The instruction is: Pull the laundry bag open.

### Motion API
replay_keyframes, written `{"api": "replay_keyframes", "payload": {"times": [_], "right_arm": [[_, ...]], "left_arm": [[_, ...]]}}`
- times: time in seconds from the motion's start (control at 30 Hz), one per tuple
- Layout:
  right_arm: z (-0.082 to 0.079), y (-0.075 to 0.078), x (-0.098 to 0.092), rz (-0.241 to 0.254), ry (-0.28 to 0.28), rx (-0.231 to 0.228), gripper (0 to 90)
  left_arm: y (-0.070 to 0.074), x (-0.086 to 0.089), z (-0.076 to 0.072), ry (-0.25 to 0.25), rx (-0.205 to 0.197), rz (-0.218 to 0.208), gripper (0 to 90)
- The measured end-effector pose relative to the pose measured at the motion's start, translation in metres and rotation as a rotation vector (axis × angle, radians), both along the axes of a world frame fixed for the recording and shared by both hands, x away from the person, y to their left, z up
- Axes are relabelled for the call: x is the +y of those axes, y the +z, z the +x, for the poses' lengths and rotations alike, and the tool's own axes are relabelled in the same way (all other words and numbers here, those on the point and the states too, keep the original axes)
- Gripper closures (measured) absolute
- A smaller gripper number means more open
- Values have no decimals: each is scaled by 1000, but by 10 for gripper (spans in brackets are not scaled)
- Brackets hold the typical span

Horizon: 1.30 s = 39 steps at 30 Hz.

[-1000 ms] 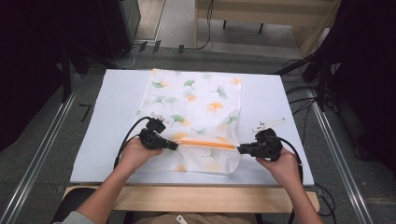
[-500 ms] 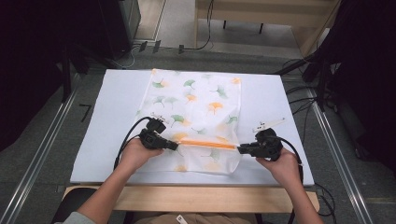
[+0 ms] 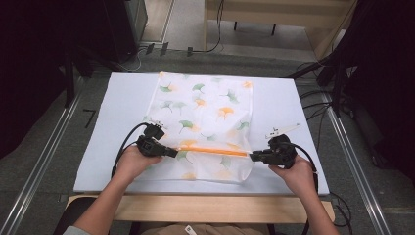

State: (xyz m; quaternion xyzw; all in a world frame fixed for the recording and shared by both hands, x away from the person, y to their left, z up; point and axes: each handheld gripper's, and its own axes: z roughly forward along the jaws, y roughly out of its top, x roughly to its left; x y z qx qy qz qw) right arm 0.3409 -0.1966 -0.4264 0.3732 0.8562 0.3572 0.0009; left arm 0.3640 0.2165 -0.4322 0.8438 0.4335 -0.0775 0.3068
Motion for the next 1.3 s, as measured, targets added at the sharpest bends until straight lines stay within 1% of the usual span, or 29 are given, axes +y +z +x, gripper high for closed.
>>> {"api": "replay_keyframes", "payload": {"times": [0.1,0.13,0.17,0.2,0.83,0.93,0.97,1.0,1.03,1.13,1.17,1.23,1.27,1.3], "right_arm": [[0,0,1,0,-4,0,847],[0,0,1,-1,-4,0,848],[0,0,1,-1,-4,0,848],[0,0,0,-3,-4,-1,848],[0,0,0,-6,-7,8,847],[0,0,0,-4,-5,6,847],[0,1,0,-2,-5,-3,847],[0,1,0,-1,-4,-5,848],[0,1,0,-2,-5,-6,847],[0,0,0,-3,-7,-1,848],[0,1,0,-6,-10,0,848],[0,1,0,-5,-11,0,848],[0,1,-1,-5,-14,1,848],[0,0,-1,-5,-14,1,847]], "left_arm": [[2,2,-1,1,-2,-4,900],[2,1,-1,-6,1,5,900],[2,1,-1,-6,1,5,900],[1,0,-2,-3,6,4,900],[1,1,-1,-7,9,-1,900],[2,1,-2,-1,-1,-5,900],[3,2,-2,4,-9,-7,900],[3,2,-2,6,-9,-9,900],[4,2,-2,5,-17,-9,900],[4,2,-3,9,-16,-9,900],[3,2,-2,4,-13,-5,900],[3,3,-3,12,-13,0,900],[2,7,-3,15,-6,5,900],[2,10,-3,23,-2,-2,900]]}}
